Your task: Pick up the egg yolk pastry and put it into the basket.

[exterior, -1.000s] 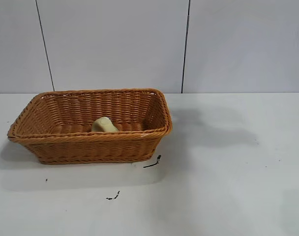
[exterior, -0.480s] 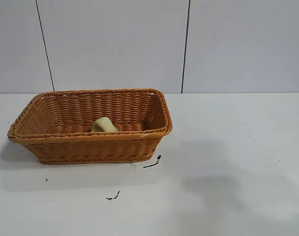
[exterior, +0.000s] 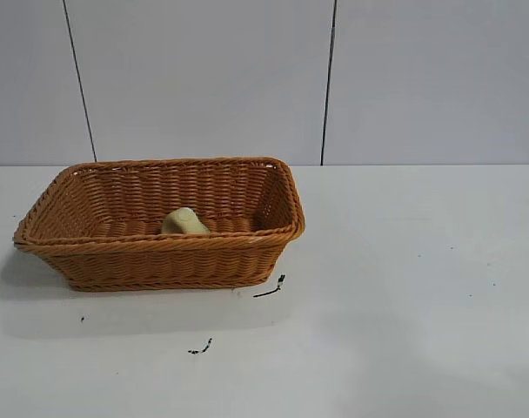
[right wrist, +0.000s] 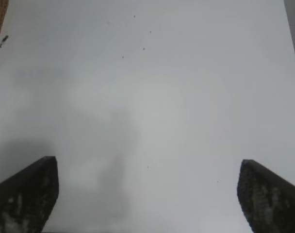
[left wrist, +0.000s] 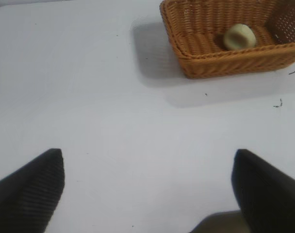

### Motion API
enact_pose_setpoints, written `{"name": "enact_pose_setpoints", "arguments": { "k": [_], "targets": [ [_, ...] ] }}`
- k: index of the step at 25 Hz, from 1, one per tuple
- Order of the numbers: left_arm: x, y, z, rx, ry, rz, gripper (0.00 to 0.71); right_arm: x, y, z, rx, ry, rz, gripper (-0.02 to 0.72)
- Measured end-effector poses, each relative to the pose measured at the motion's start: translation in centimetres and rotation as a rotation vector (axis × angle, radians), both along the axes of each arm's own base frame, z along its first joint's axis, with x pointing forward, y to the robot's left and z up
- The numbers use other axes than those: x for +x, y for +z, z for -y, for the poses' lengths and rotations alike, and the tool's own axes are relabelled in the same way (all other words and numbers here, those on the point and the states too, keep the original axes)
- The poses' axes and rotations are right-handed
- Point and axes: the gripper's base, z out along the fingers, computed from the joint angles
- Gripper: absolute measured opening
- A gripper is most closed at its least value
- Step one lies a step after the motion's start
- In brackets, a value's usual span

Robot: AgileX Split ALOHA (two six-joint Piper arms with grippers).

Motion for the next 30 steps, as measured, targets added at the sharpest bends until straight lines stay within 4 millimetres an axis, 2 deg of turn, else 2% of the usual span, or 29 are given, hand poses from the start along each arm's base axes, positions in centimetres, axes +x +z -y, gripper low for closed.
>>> {"name": "enact_pose_setpoints", "arguments": {
  "k": [10, 15, 30],
  "targets": [
    [0.0, 0.0, 0.0, 0.0, 0.0, 0.0, 0.696, -2.6, 0.4, -0.3, 0.0, 0.1, 0.168, 0.693],
    [0.0, 0.0, 0.0, 0.0, 0.0, 0.0, 0.696, -4.7, 0.4, -0.2, -0.001, 0.103, 0.292, 0.693],
    [0.0, 0.0, 0.0, 0.0, 0.0, 0.0, 0.696, -4.7, 0.1, -0.2, 0.006, 0.099, 0.287, 0.693]
  ]
}}
